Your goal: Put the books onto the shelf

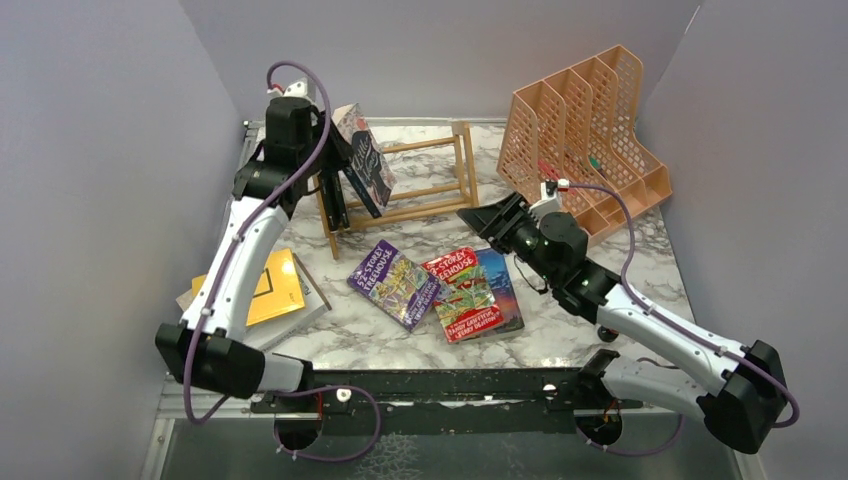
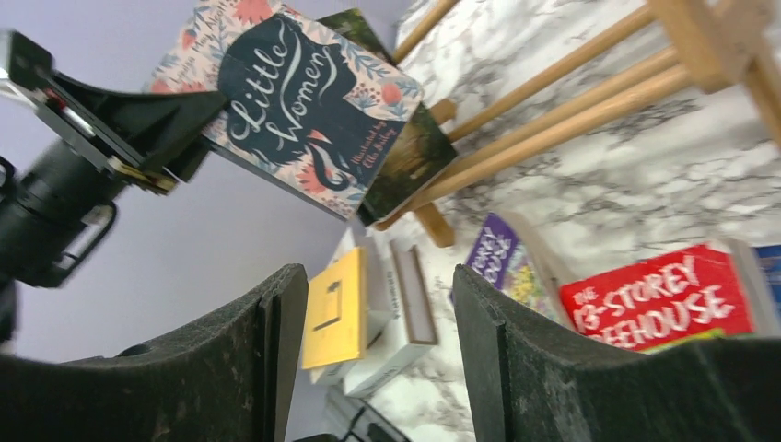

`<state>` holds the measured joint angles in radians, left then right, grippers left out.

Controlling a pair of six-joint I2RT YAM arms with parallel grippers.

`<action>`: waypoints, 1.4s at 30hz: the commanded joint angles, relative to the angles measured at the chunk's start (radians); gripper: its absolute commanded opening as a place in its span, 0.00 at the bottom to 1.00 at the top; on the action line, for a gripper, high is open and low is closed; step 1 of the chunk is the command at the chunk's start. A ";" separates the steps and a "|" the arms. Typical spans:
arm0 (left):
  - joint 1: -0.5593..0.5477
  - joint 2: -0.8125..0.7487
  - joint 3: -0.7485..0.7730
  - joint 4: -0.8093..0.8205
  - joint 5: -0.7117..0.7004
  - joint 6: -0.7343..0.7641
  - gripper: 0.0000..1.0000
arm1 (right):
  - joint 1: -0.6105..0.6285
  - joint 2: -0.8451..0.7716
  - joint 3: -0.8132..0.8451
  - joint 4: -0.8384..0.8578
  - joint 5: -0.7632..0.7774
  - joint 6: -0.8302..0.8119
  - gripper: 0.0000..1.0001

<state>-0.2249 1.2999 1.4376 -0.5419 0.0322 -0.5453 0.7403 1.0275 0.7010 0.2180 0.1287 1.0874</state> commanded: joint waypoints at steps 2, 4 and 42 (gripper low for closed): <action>-0.042 0.125 0.223 -0.159 -0.111 0.153 0.00 | -0.001 -0.024 0.013 -0.159 0.098 -0.110 0.62; -0.077 0.171 0.271 -0.202 -0.174 0.172 0.00 | -0.001 -0.015 0.012 -0.167 0.088 -0.109 0.62; -0.069 0.525 0.453 -0.370 -0.451 0.243 0.13 | 0.000 0.036 0.025 -0.260 0.016 -0.107 0.59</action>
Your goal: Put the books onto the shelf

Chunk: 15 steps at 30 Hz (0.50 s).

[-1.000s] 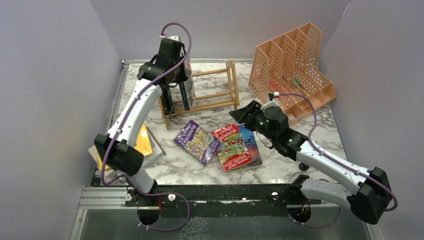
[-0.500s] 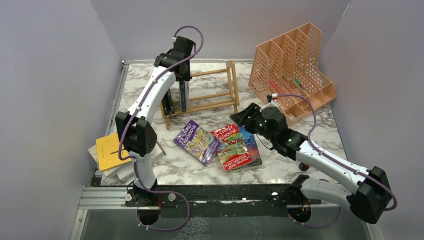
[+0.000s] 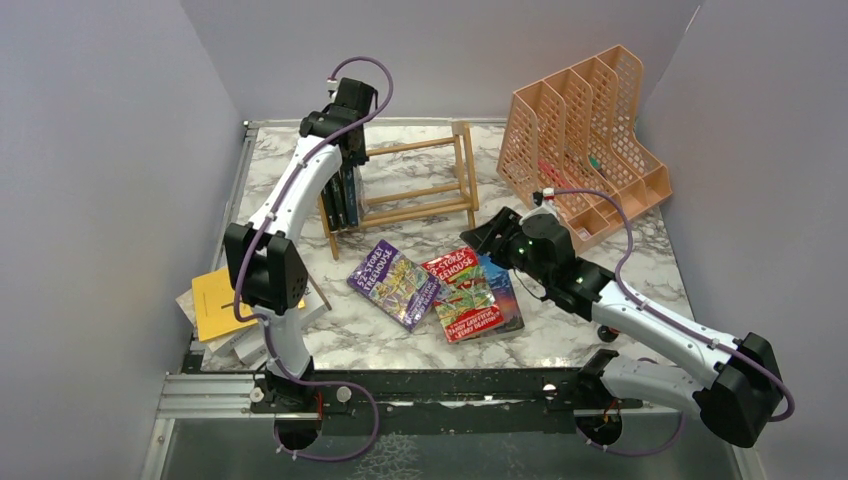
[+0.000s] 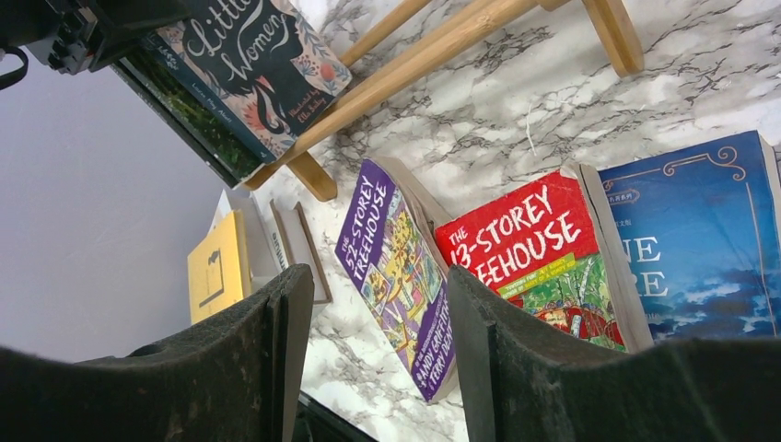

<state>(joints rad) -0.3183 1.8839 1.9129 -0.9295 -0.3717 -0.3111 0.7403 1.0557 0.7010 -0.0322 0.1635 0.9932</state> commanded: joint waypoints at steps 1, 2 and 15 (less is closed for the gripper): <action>0.027 -0.064 -0.025 0.017 -0.044 0.008 0.14 | 0.000 0.012 0.026 -0.006 -0.025 -0.016 0.59; 0.027 -0.070 -0.029 0.018 -0.045 0.006 0.15 | -0.001 0.017 0.030 0.000 -0.033 -0.020 0.59; 0.030 -0.190 -0.007 0.020 0.023 0.014 0.41 | 0.000 0.084 0.096 0.007 -0.068 -0.101 0.59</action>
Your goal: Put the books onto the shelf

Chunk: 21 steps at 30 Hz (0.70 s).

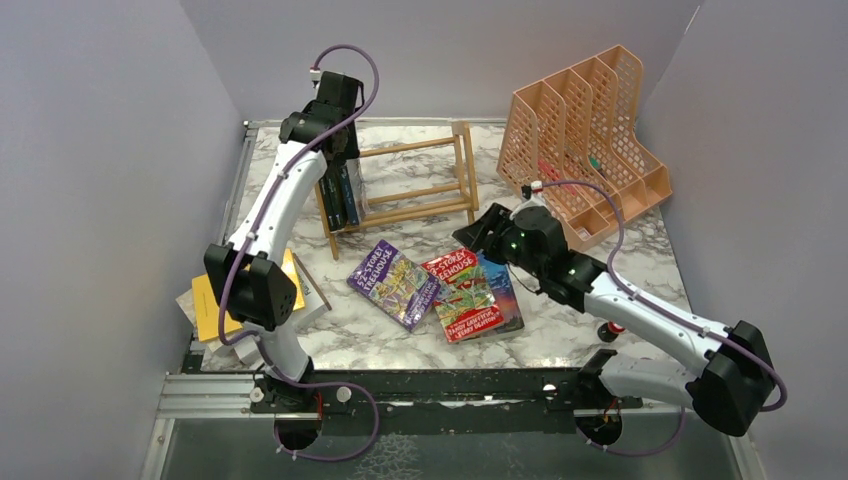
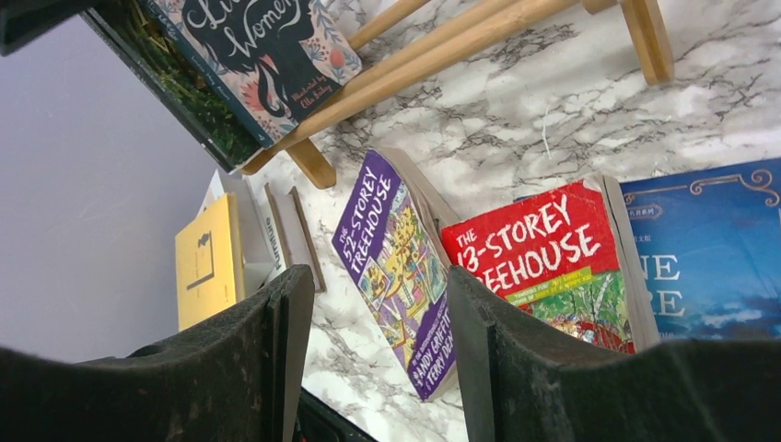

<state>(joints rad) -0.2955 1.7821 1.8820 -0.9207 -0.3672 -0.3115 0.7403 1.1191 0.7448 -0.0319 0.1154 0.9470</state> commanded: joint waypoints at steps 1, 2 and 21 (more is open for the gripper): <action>0.007 -0.102 0.026 0.010 0.020 0.015 0.41 | 0.000 0.029 0.067 0.007 -0.023 -0.067 0.59; 0.007 -0.116 0.028 0.010 0.019 0.017 0.42 | -0.001 0.040 0.077 0.007 -0.028 -0.083 0.59; 0.009 -0.546 -0.233 0.123 -0.011 0.129 0.69 | 0.277 0.461 0.468 0.007 -0.235 -0.464 0.64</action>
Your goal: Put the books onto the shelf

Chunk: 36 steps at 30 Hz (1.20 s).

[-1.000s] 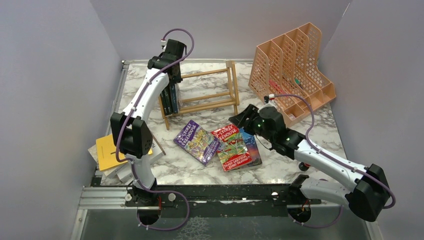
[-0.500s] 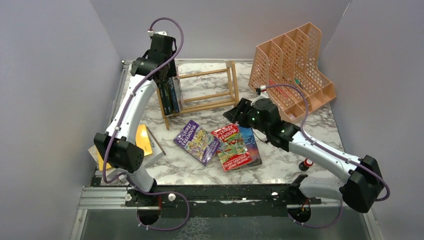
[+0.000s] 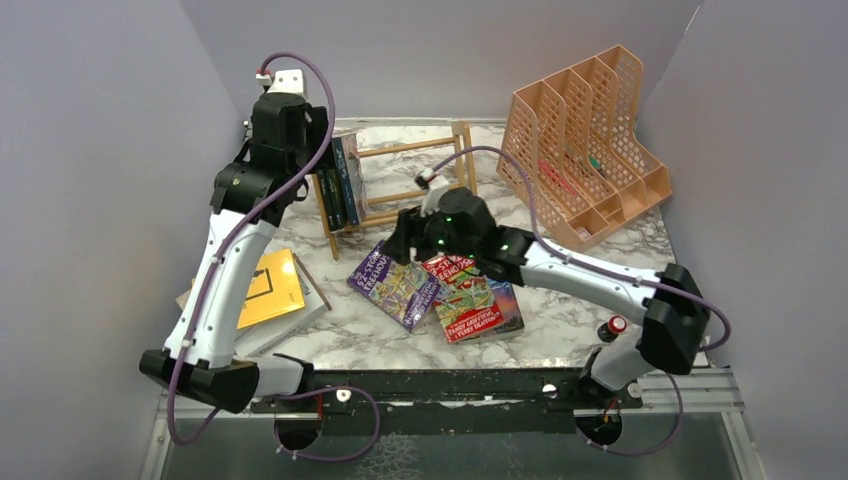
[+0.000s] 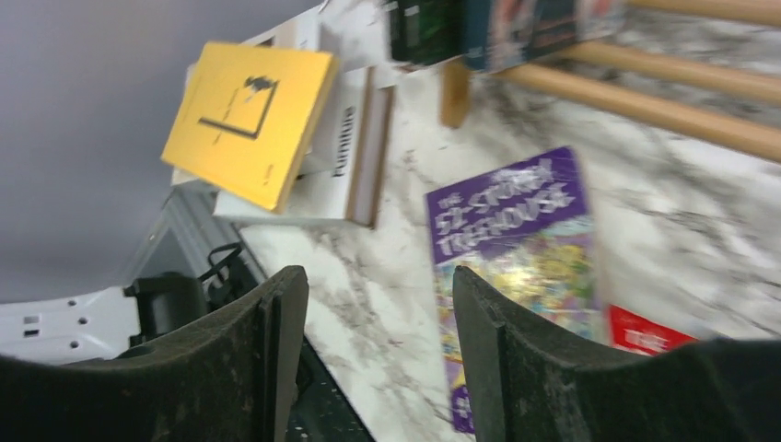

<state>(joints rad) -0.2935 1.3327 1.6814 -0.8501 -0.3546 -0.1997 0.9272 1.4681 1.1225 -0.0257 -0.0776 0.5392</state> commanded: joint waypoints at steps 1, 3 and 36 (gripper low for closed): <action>0.007 -0.125 -0.047 0.057 -0.031 0.014 0.71 | 0.118 0.146 0.115 0.008 -0.048 -0.044 0.66; 0.007 -0.186 -0.078 0.066 -0.043 0.003 0.75 | 0.163 0.211 0.157 0.030 -0.061 0.006 0.74; 0.007 -0.505 -0.376 0.032 -0.020 -0.074 0.87 | 0.254 0.798 0.420 0.329 -0.082 0.895 0.65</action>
<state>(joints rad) -0.2935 0.8234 1.3182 -0.8139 -0.3828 -0.2665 1.1709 2.2200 1.5043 0.3443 -0.2207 1.3750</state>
